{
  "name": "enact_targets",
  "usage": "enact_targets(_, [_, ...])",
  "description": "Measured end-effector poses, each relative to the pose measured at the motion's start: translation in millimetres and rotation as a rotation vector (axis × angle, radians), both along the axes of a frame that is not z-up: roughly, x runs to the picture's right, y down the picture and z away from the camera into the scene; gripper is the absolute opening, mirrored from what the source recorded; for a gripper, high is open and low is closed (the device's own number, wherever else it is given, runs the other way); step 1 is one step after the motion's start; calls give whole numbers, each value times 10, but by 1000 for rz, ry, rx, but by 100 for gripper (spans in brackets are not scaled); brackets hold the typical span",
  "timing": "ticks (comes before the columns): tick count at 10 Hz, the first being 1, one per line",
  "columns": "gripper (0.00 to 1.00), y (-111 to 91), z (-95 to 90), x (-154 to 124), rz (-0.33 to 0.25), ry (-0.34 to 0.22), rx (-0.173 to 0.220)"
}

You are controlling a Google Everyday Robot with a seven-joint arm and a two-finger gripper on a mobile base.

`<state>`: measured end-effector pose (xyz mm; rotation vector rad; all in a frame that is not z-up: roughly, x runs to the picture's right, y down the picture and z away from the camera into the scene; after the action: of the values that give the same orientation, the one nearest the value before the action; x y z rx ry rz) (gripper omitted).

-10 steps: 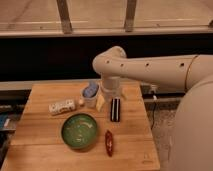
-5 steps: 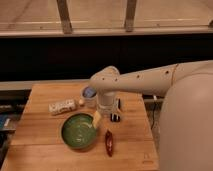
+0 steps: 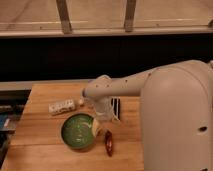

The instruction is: Place the pepper in the ceramic bowl

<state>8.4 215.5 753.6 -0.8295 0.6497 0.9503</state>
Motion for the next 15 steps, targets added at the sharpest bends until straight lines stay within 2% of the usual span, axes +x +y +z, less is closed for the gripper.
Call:
enact_targets(5, [80,-7,2,-7,-4,1,0])
enact_targets(7, [80,0,47,-12,-15,11,-13])
enact_targets(10, [80,151,125,130,11,39,-53])
enact_targets(15, [80,435,258,224,55,39,-114])
